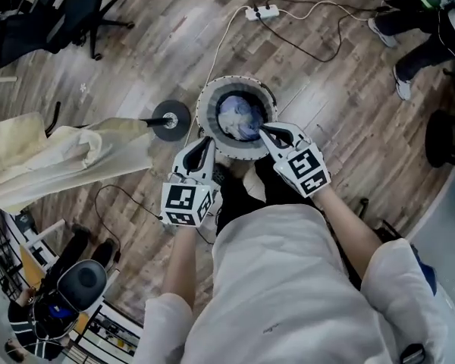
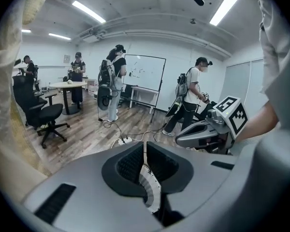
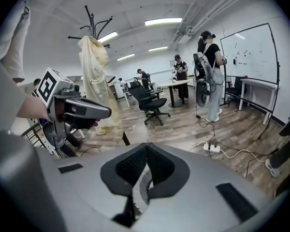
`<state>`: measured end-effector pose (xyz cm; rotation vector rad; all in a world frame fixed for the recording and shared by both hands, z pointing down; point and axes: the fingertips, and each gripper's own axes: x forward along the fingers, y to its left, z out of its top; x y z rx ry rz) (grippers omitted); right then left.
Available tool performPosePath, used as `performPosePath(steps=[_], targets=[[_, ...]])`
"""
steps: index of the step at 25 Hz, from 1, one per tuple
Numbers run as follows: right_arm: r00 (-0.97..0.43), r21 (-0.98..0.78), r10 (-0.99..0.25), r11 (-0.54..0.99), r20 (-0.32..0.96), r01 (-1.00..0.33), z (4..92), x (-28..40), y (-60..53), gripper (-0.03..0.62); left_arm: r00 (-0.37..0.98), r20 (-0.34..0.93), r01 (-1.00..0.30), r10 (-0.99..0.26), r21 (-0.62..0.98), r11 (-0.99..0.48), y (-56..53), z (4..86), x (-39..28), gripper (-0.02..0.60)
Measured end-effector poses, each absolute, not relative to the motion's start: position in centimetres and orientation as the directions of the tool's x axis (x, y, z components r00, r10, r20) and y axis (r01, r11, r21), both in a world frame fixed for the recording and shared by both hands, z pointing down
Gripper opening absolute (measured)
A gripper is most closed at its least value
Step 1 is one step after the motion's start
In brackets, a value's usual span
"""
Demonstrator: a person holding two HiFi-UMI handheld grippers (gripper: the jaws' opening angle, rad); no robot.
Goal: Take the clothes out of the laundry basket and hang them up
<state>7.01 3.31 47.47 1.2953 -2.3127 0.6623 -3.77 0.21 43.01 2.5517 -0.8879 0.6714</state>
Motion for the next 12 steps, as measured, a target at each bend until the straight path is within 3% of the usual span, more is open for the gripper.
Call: performPosePath(steps=[12], targets=[[-0.554, -0.323, -0.52, 0.472, 0.65, -0.821, 57.8, 7.4, 6.8, 0.008, 0.636, 0.665, -0.665, -0.393, 0.213, -0.716, 2.0, 53.0, -0.6, 0.035]])
